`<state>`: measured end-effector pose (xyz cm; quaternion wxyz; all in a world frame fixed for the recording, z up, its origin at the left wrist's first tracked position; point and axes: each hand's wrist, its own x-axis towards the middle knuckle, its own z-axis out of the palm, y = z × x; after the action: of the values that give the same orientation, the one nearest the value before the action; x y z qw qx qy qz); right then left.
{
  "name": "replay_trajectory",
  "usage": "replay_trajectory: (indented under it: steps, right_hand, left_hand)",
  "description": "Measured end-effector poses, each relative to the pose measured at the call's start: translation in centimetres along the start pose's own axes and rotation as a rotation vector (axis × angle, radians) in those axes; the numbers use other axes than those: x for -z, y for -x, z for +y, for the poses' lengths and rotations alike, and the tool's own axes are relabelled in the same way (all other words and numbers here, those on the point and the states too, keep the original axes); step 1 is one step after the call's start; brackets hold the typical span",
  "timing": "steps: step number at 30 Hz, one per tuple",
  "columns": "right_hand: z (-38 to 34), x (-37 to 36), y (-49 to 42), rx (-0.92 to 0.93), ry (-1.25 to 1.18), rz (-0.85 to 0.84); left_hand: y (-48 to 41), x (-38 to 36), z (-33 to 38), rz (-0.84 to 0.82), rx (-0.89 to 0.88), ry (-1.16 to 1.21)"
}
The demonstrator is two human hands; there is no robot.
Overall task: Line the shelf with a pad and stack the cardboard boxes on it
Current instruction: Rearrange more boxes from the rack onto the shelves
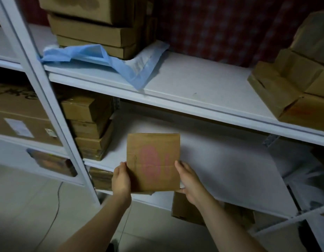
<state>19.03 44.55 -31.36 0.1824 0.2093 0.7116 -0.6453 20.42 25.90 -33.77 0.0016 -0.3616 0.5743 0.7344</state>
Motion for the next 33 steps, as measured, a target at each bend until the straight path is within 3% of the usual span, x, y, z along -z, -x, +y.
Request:
replay_trajectory:
  steps: [6,14,17,23,33]
  right_hand:
    - [1.9,-5.4,-6.5,-0.118,0.031,0.030]
    - [4.2,-12.6,-16.9,-0.255,0.014,0.150]
    - [5.0,-16.0,-19.1,-0.261,0.003,0.129]
    - [4.4,-19.2,-21.6,-0.198,0.035,0.110]
    - [2.4,-19.2,-21.9,-0.188,0.267,0.108]
  left_hand:
    - [-7.7,0.8,0.5,0.028,-0.015,-0.135]
    - [-19.8,1.4,-1.2,-0.151,0.095,-0.289]
    - [-22.7,2.3,-2.1,-0.057,0.089,-0.318]
    - [-26.7,2.8,-0.9,0.133,0.147,-0.123]
    - [-27.6,3.3,-1.1,0.273,0.139,-0.259]
